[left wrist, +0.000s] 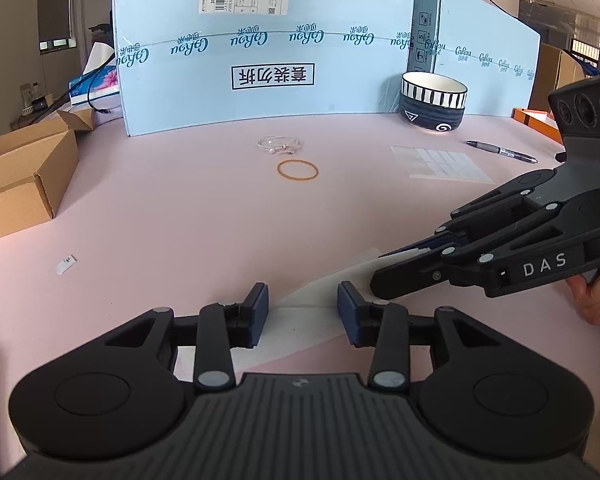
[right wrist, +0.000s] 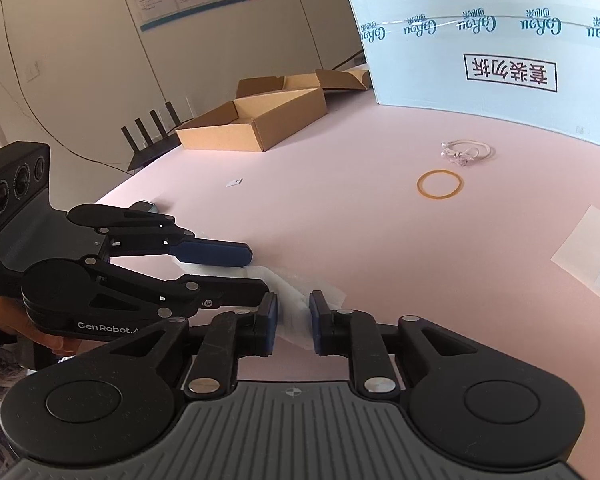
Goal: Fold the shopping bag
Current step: 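Press the folded bag flat with both open grippers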
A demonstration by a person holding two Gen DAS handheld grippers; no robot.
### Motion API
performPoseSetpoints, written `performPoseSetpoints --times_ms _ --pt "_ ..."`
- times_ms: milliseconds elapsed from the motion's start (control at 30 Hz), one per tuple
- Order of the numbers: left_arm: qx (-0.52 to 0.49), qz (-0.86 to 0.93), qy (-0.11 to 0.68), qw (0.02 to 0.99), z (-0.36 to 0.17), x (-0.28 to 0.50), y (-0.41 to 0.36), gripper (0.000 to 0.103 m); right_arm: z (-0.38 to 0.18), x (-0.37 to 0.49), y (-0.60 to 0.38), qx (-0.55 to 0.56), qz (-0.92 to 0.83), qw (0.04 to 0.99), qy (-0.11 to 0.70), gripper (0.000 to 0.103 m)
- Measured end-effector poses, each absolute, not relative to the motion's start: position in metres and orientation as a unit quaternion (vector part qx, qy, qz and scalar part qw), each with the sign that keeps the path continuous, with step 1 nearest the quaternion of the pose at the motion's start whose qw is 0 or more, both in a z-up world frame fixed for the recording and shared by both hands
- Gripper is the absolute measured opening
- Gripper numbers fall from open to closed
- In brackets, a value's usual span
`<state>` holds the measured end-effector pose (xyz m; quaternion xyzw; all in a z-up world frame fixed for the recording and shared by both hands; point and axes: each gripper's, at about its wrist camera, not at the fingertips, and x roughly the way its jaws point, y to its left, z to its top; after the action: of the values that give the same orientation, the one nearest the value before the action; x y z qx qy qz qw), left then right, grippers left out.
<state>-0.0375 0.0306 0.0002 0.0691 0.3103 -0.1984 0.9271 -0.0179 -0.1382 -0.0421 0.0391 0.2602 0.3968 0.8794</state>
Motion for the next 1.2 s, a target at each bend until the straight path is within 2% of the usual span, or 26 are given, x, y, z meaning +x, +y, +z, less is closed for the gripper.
performPoseSetpoints --times_ms 233,367,433,867,900,967,1200 --pt "0.062 -0.201 0.307 0.928 -0.002 -0.039 0.032 0.038 -0.015 -0.046 -0.176 0.071 0.35 0.914 0.191 0.04" --pt "0.057 -0.205 0.305 0.928 -0.004 -0.039 0.034 0.039 0.002 -0.068 -0.191 0.09 0.361 0.917 0.142 0.017" --pt "0.054 -0.207 0.304 0.928 -0.004 -0.039 0.036 0.039 0.004 -0.073 -0.189 0.086 0.37 0.913 0.146 0.011" --pt "0.045 -0.218 0.3 0.928 -0.006 -0.038 0.04 0.04 -0.037 -0.039 -0.126 0.027 0.38 0.888 0.257 0.008" --pt "0.044 -0.219 0.3 0.927 -0.006 -0.038 0.041 0.041 -0.041 -0.035 -0.127 0.026 0.374 0.889 0.263 0.006" --pt "0.044 -0.222 0.299 0.927 -0.007 -0.037 0.041 0.041 -0.047 -0.03 -0.132 0.034 0.375 0.886 0.269 0.0" --pt "0.032 -0.233 0.3 0.925 -0.006 -0.035 0.047 0.045 -0.049 -0.034 -0.129 0.013 0.371 0.89 0.264 0.0"
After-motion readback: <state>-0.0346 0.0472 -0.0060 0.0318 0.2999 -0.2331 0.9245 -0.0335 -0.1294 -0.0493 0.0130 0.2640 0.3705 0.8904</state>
